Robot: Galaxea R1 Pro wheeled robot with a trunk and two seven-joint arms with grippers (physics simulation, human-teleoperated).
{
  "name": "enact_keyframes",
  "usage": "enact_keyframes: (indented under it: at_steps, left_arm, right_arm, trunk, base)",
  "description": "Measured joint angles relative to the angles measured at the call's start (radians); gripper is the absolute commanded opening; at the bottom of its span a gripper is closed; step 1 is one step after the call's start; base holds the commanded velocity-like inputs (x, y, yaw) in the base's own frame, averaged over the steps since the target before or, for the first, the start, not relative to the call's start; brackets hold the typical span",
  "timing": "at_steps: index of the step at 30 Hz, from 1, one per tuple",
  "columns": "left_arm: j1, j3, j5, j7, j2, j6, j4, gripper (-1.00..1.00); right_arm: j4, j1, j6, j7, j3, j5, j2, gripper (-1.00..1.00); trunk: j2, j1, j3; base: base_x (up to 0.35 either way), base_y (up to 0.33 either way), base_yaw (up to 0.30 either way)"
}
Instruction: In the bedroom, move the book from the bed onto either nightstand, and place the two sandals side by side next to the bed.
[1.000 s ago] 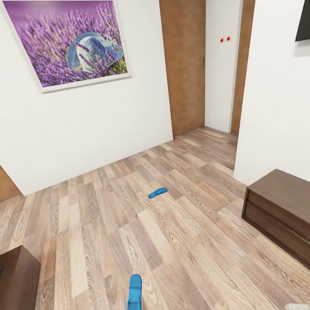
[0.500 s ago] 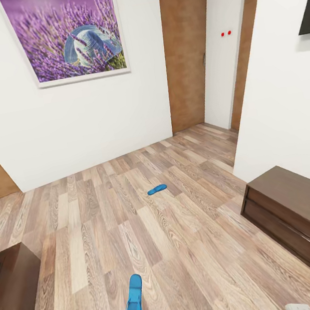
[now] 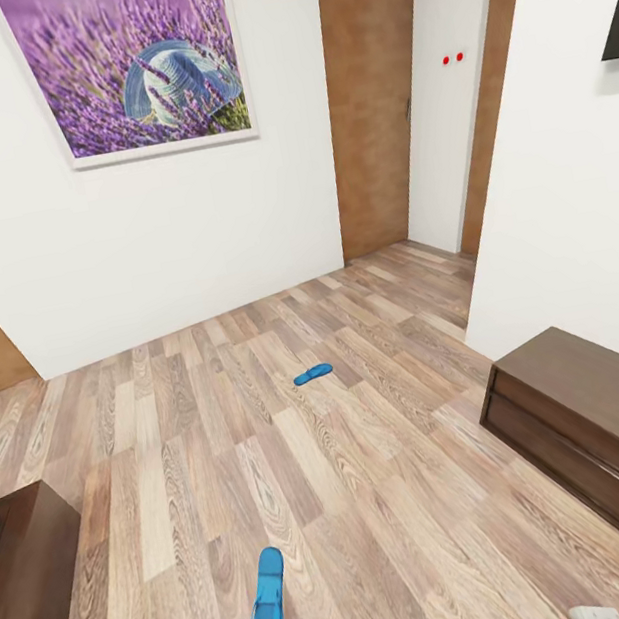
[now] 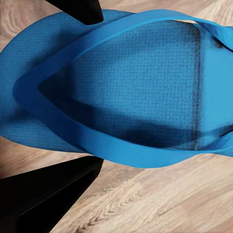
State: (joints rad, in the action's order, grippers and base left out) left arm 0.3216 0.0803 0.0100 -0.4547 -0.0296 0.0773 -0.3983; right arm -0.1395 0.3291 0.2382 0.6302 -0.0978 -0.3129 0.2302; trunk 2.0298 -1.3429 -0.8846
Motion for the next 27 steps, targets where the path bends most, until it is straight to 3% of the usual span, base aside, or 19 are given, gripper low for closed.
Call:
enact_keyframes:
  at_steps: [5, 27]
  left_arm:
    - [0.000, 0.000, 0.000, 0.000, 0.000, 0.000, 0.000, -1.00]
    - [0.000, 0.000, 0.001, 0.000, 0.014, 0.000, 0.001, -1.00]
  right_arm:
    - [0.000, 0.000, 0.000, 0.000, 0.000, 0.000, 0.000, 1.00]
    - [0.000, 0.000, 0.000, 0.000, 0.000, 0.000, 0.000, 1.00]
  trunk:
    - [0.000, 0.000, 0.000]
    - [0.000, 0.001, 0.000]
  base:
    - [0.164, 0.000, 0.000]
    - [0.322, 0.000, 0.022]
